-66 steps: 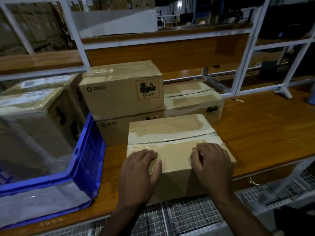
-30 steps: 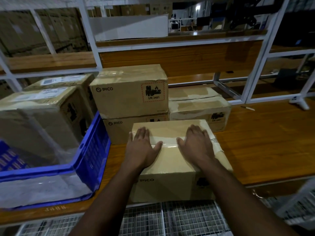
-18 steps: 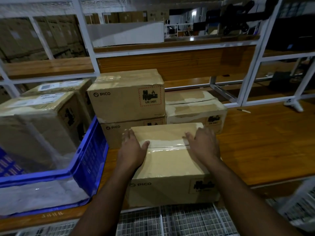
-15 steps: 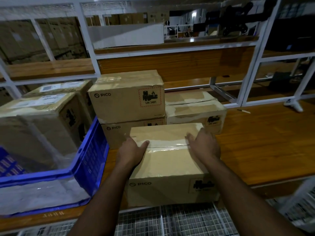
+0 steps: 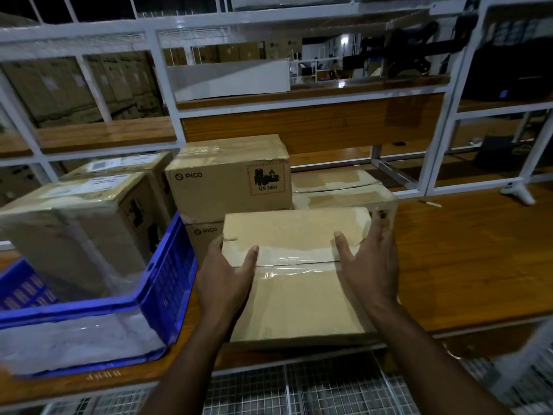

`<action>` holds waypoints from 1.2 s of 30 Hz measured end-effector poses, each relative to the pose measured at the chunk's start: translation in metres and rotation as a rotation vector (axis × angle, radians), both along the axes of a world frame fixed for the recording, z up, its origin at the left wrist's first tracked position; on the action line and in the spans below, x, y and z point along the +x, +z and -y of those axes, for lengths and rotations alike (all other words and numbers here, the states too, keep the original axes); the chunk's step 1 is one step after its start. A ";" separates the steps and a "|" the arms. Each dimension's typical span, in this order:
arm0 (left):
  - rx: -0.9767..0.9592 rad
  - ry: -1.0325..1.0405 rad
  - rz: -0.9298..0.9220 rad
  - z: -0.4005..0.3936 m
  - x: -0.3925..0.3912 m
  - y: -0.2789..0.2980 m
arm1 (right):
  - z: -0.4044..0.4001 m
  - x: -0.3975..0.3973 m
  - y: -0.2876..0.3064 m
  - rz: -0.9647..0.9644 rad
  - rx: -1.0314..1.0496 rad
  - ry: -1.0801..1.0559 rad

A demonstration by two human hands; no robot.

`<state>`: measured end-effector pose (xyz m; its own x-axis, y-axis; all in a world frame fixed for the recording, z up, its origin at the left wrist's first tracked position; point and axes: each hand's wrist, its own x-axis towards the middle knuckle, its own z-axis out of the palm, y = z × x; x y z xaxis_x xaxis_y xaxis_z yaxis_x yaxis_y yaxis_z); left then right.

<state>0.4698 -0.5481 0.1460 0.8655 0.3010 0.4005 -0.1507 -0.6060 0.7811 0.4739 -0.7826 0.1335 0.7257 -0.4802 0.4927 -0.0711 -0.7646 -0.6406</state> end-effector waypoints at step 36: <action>0.642 -0.168 -0.040 -0.003 -0.012 0.042 | -0.055 0.000 0.051 -0.139 -0.483 0.319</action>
